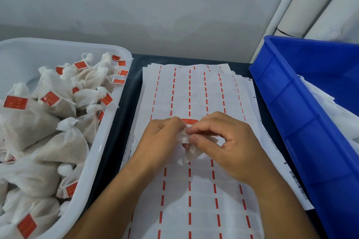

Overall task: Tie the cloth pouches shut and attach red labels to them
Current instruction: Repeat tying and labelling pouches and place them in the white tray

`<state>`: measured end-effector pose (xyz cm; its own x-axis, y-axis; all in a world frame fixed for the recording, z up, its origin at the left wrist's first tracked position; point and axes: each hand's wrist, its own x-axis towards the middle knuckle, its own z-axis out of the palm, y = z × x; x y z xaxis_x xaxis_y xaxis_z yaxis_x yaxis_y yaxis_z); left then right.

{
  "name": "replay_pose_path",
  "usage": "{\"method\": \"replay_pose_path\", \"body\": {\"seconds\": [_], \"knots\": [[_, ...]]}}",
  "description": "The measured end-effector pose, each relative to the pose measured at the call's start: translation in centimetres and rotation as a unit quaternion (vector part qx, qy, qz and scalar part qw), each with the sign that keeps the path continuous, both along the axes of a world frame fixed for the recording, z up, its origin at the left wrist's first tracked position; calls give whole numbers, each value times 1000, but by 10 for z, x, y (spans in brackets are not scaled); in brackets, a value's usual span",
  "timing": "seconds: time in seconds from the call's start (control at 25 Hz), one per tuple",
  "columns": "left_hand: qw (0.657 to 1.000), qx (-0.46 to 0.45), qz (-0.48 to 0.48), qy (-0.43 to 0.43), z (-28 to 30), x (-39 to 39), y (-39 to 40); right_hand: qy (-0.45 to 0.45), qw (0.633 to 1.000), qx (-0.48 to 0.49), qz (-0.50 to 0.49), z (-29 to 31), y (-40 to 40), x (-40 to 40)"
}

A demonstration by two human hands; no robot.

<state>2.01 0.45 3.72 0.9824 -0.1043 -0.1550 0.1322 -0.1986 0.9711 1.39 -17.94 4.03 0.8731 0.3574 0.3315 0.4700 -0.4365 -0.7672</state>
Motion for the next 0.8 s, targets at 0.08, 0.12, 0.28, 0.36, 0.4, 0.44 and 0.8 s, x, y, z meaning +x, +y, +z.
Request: {"method": "replay_pose_path", "body": {"seconds": [0.08,0.12,0.28,0.36,0.4,0.44,0.8], "knots": [[1000,-2,11,13,1,-1,0,-22,999,-29,-4,1,2,-2],[1000,3,19,20,0,-1,0,-29,998,-46,-5,1,3,-3],[999,32,28,22,-2,0,1,-36,995,-88,-8,0,4,-4],[999,28,21,19,-2,0,1,-38,995,-93,-11,-1,4,-4],[999,28,18,18,-2,0,2,-41,994,-97,-16,-2,5,-4],[999,30,13,17,-1,0,3,-41,993,-105,-24,-3,5,-4],[996,-32,-84,-20,5,2,13,-7,993,31,-111,0,8,-1]]}}
